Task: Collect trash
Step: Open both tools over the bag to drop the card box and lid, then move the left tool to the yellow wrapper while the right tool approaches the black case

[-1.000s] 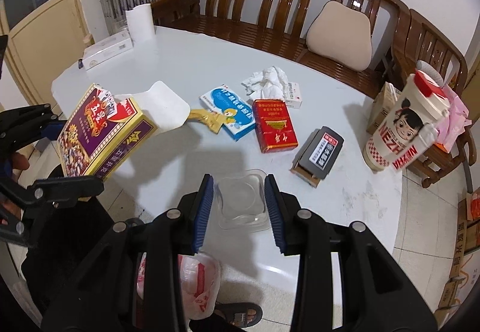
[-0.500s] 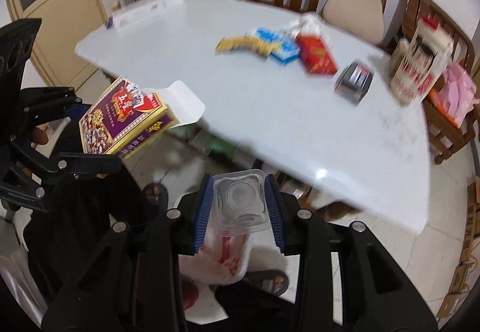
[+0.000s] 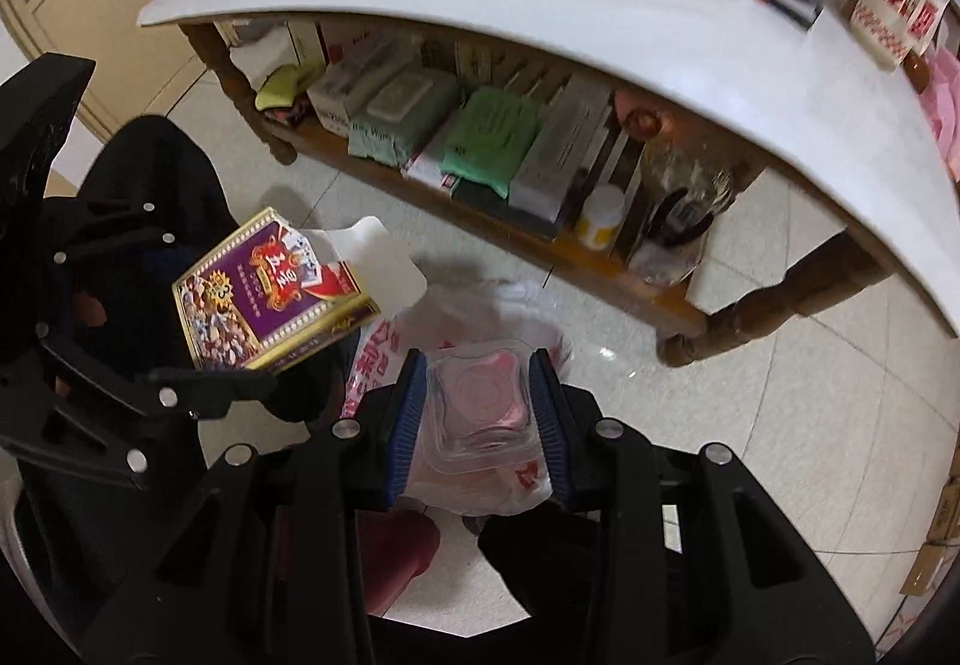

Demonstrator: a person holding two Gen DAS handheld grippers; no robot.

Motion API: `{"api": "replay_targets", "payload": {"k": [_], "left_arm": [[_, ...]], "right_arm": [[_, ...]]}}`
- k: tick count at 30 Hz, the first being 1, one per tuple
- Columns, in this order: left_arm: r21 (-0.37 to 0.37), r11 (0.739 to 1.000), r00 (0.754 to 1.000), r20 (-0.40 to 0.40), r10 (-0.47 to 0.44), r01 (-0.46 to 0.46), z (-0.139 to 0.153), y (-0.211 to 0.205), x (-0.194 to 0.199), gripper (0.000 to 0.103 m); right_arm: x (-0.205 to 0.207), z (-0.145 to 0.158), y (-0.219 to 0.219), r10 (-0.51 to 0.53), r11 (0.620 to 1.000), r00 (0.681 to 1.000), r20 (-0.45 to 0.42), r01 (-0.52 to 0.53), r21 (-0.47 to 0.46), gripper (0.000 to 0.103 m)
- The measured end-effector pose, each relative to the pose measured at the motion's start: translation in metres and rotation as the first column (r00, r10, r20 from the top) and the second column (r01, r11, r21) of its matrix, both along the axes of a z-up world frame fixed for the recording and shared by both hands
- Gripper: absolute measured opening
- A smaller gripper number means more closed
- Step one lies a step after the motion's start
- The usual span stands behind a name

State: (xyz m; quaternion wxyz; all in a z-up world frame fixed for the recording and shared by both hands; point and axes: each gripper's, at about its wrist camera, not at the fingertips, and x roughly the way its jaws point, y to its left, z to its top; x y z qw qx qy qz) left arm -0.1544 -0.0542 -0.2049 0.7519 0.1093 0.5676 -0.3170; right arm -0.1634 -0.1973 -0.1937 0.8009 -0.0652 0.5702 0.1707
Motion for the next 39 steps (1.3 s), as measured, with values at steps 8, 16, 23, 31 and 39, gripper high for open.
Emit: {"api": "replay_targets", "payload": {"k": [8,16,23,31,39], "left_arm": [[0.029,1.0,1.0,-0.021,0.007,-0.006,-0.014,-0.002,-0.002,0.069],[0.031,1.0,1.0,-0.022,0.009,-0.008,-0.014,-0.002,-0.001,0.07],[0.033,0.999,1.0,-0.022,0.011,-0.011,-0.016,-0.001,0.0,0.072],[0.011,1.0,0.999,-0.013,0.029,-0.029,-0.011,0.0,0.002,0.083],[-0.022,0.998,0.997,0.037,0.064,-0.064,0.01,0.004,0.013,0.095]], "right_arm": [[0.002,-0.022,0.001,-0.014,1.0,0.999,-0.039,0.014,0.014,0.036],[0.007,-0.024,0.002,-0.022,0.999,0.998,-0.052,0.024,0.032,0.055],[0.009,-0.034,0.001,-0.043,0.998,0.997,-0.071,0.046,0.035,0.056],[0.009,-0.027,0.001,-0.057,0.997,0.996,-0.068,0.06,0.055,0.064],[0.014,0.002,-0.005,-0.079,0.994,0.996,-0.03,0.082,0.077,0.073]]}}
